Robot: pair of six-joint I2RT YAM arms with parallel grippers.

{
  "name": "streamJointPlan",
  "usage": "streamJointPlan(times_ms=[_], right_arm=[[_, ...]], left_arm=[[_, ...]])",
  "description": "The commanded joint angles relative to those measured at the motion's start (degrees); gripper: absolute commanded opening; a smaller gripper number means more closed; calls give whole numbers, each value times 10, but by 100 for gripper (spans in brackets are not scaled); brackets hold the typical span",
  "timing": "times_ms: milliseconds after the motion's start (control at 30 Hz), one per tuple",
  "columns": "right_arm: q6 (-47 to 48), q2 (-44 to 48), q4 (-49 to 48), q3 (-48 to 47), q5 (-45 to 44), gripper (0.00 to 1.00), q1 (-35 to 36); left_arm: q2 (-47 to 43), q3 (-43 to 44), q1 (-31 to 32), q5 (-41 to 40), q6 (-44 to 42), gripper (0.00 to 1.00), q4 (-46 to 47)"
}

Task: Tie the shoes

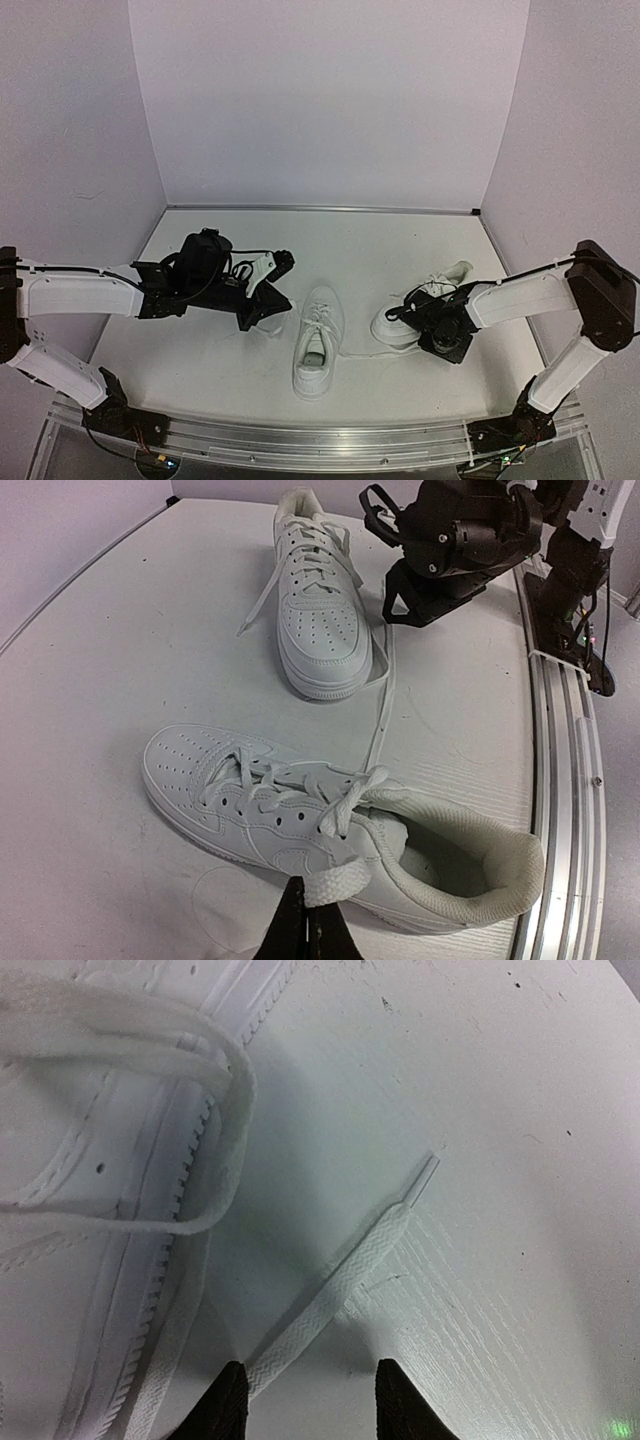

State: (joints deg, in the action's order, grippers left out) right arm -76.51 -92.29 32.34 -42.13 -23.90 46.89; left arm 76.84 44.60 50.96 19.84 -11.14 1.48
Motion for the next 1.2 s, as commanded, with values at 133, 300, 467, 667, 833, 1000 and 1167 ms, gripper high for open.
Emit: streamJointPlan(times_ms=[133,300,467,667,833,1000,1167], right_arm=[[11,22,-4,-8,-1,41,-2],[10,5,-3,-15,-1,41,-2],[11,-10,-4,-22,-4,41,-2],[22,-3,-3,-31,-9,41,-2],[17,-12,-4,-30,-11,41,-3],[8,-43,-5,-28,-5,41,-3],[5,-60,-21,-16,5,32,-4]], left_arm=[[-2,22,2,8,-9,0,4],[-3,21,2,7,-9,0,5],[-3,21,2,7,-11,0,3],[2,21,2,6,-12,0,5],[7,22,2,7,-12,0,6],[5,21,2,6,-14,0,5],[4,21,2,6,-14,0,5]])
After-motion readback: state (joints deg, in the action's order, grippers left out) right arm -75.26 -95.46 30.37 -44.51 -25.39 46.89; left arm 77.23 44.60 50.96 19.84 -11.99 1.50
